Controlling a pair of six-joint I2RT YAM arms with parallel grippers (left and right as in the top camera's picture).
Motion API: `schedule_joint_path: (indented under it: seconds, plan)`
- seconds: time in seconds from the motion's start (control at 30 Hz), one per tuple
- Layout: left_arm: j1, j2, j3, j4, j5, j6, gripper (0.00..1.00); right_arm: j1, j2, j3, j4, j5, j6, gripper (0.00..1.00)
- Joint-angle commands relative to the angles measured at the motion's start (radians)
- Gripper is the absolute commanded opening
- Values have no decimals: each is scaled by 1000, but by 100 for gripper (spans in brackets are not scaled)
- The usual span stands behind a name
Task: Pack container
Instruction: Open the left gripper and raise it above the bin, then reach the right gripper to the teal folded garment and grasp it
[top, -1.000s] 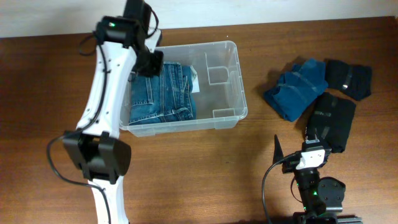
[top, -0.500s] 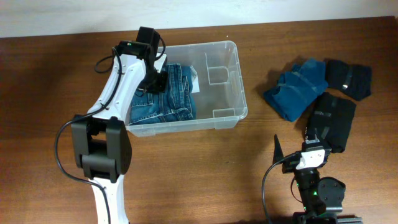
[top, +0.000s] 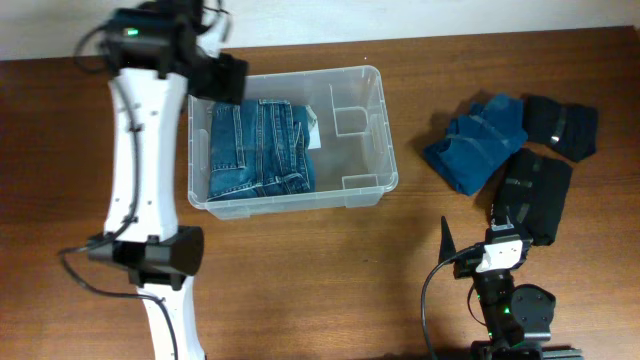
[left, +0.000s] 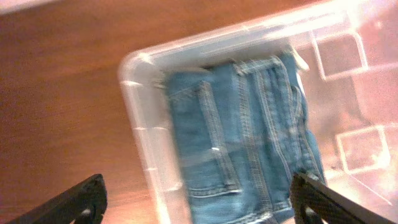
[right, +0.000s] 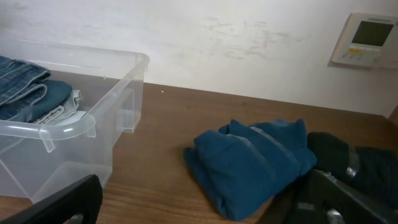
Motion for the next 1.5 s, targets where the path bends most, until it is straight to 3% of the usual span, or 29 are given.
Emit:
schedule_joint_path:
  seconds: [0.0,0.07,0.17,0.53,0.77,0.93,1.27,1.4,1.47]
  plan:
    - [91,-6,93,-23,19,5,99,6,-6,-7,-3,8,11,98]
    - [132,-6,107,-21,49,5,99,6,-6,-7,-3,15,5,98]
    - [171,-5,106,-22,85,5,99,4,-6,-7,-1,159,-133,98]
    - [195,-5,106,2,88,5,99,4,-5,-8,7,117,-123,98]
    - [195,-5,106,0,88,5,99,4,24,84,12,89,122,98]
    - [195,-5,106,1,88,5,99,4,276,348,-97,69,143,98]
    - [195,-5,106,19,88,5,99,4,1155,1127,-613,58,136,98]
    - [195,-5,106,16,89,5,99,3,1335,1212,-620,49,149,98]
    - [195,-5,106,15,88,5,99,-18,1408,1231,-611,52,290,99]
